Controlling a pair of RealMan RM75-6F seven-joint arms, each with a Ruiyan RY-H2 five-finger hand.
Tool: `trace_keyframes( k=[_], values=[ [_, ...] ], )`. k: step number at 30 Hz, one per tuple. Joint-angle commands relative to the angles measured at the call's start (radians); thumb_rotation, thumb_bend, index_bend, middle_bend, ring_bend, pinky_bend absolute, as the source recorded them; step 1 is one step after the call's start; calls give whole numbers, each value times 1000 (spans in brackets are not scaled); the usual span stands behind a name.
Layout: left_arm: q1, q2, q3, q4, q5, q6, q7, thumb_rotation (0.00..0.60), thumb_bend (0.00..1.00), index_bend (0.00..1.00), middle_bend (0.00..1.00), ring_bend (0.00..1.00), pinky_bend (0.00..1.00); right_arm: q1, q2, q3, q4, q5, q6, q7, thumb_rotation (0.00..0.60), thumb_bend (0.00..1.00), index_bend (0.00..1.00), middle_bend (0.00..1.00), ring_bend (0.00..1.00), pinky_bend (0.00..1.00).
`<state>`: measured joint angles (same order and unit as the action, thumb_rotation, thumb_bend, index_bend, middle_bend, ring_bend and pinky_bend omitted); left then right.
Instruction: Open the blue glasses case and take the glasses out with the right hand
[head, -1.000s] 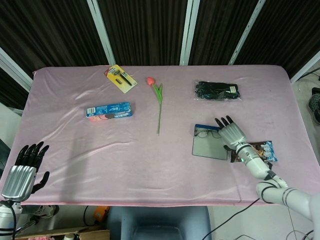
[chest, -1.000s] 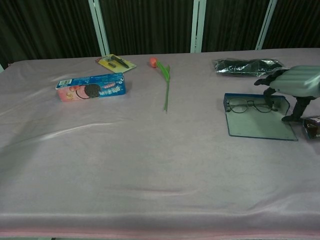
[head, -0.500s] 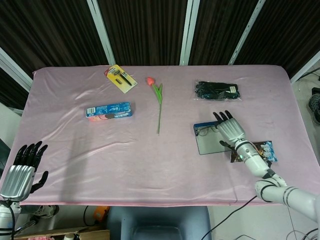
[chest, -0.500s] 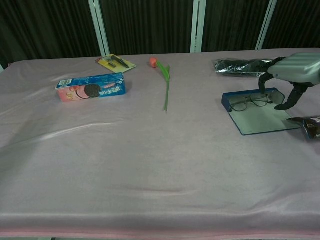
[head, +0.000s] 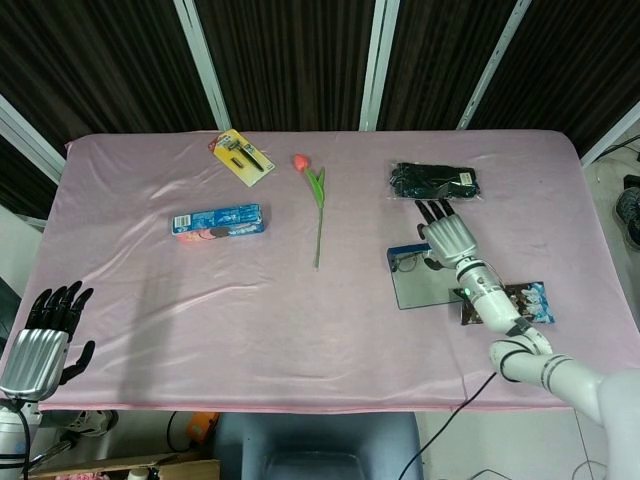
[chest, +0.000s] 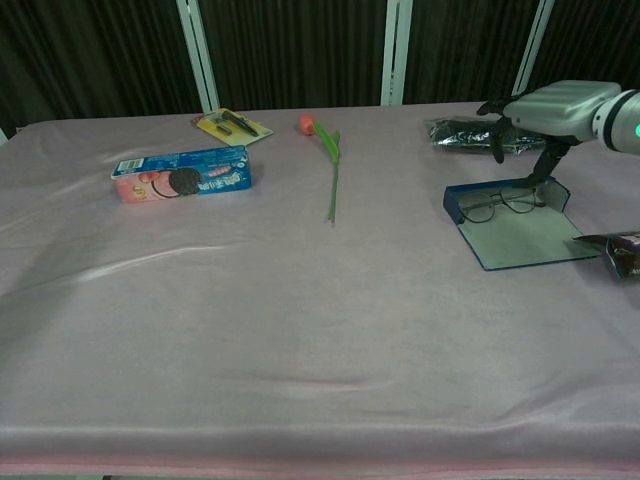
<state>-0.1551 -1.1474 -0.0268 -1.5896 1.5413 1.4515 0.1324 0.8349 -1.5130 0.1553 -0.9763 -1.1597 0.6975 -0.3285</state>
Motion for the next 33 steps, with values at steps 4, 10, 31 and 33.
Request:
trace_keyframes(
  k=[4, 10, 31, 33],
  values=[
    [2, 1, -1, -4, -10, -3, 8, 600, 381, 0, 0, 0, 18, 54, -83, 27, 104, 61, -88, 11, 600, 404, 544, 80, 0, 0],
    [8, 2, -2, -5, -8, 11, 3, 600, 380, 0, 0, 0, 18, 59, -95, 25, 129, 60, -97, 19, 600, 444, 554, 80, 0, 0],
    [6, 3, -3, -2, -11, 4, 0, 600, 388, 0, 0, 0, 18, 68, -128, 11, 197, 74, -137, 28, 600, 474, 614, 77, 0, 0],
    [6, 3, -3, -2, -11, 4, -1, 600, 388, 0, 0, 0, 18, 67, -126, 10, 195, 71, -137, 33, 600, 475, 618, 77, 0, 0]
  ],
)
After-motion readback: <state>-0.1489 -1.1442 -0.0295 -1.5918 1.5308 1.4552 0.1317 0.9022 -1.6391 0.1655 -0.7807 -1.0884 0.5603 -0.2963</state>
